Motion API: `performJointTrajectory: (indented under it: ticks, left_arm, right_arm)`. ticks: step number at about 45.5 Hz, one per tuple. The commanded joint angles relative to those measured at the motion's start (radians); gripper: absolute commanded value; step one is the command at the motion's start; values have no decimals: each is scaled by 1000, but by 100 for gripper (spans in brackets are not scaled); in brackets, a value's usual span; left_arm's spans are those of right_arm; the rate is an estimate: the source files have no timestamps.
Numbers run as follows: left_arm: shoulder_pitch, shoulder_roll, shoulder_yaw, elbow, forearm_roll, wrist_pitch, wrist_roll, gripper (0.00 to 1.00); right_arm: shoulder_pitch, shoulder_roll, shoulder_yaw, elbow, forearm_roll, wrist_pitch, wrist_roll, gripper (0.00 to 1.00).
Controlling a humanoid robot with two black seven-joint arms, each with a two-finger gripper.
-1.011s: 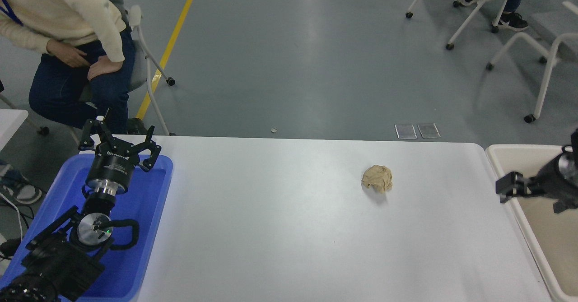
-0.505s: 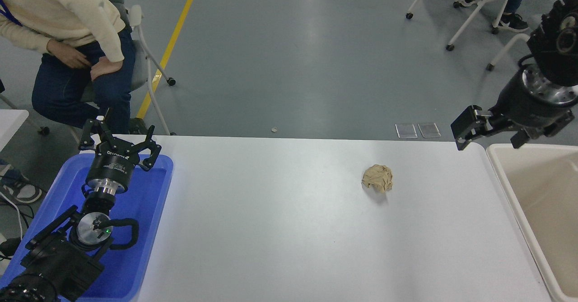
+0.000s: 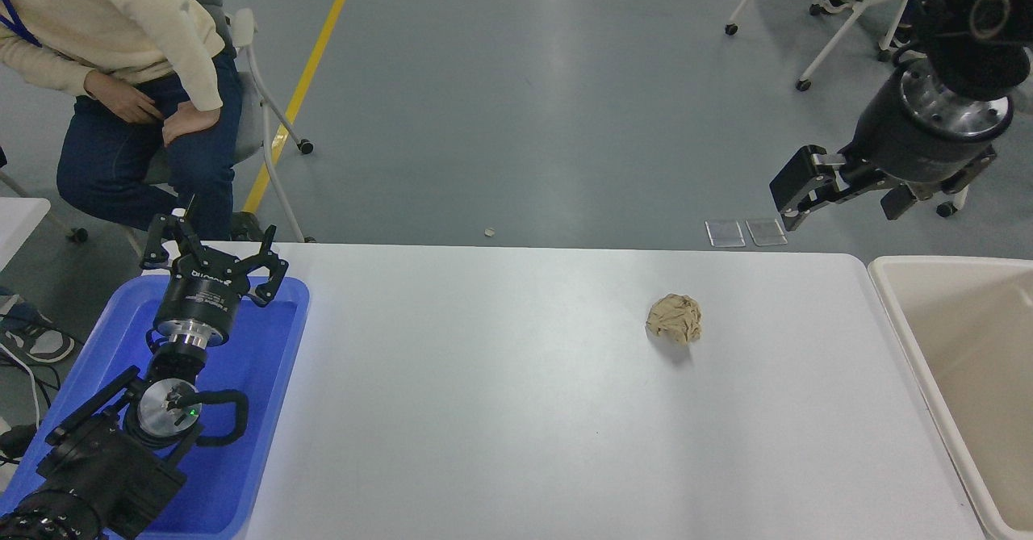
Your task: Pick up foil plate and place in dustbin
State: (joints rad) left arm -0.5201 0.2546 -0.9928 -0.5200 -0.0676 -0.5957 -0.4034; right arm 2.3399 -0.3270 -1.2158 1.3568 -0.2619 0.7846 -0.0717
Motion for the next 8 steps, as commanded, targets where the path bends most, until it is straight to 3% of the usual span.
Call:
performJointTrajectory:
  ticks: [1,8]
  left_arm:
    - [-1,-2,-1,0,-1,-3,0,100]
    - [-1,0,-1,0,0,-4,0,100]
  right_arm:
    - [4,49,-24,-7,9,1,3,100]
    - [10,68,-54,-7,21,1,3,100]
